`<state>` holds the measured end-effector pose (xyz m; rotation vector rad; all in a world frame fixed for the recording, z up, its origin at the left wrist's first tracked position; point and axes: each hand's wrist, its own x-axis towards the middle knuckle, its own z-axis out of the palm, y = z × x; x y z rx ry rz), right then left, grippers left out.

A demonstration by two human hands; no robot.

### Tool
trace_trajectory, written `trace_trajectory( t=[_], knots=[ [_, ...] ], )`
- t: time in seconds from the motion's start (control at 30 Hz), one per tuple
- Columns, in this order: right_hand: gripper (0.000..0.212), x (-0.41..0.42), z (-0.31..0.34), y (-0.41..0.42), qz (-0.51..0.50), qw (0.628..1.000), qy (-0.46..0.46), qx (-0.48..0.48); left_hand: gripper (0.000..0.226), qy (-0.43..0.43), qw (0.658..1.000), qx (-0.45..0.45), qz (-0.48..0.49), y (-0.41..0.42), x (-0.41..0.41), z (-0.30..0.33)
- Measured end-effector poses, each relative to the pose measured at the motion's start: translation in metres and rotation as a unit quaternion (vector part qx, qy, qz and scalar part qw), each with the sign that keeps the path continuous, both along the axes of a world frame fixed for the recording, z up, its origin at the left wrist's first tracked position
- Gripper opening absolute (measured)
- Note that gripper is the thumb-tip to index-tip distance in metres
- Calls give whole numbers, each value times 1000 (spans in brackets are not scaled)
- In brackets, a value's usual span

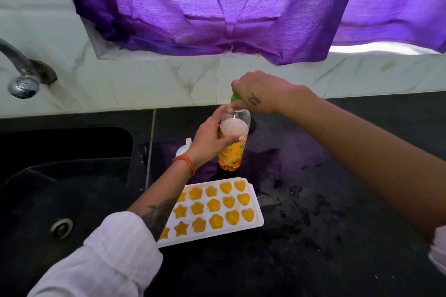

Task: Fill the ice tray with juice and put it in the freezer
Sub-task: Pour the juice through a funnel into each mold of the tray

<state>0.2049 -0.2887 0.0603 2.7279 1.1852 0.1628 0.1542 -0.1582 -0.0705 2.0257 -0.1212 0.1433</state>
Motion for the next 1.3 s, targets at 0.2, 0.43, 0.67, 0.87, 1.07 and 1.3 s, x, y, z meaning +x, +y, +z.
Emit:
trace_trajectory(
  t=[0.2,0.43,0.67,0.87,1.07,1.3],
  knots=[
    [42,0,3,-8,24,999,24,20,85,9,1000,-7,-6,2,-2,1],
    [33,-1,-2,-12,47,999,13,15,86,5,1000,4,-3,0,1,-2],
    [45,-2,-12,-10,18,997,-71,17,84,-7,1000,10,-6,-1,0,-1],
    [64,-16,-38,-3,-146,973,-87,158,87,-4,1000,13,-7,-1,-2,2],
    [57,-28,-61,-35,-227,890,143,369,95,20,999,1,-26,4,-3,6],
    [94,-63,-156,-19,-245,764,289,522,85,-39,983,160,84,45,-20,-5]
  ],
)
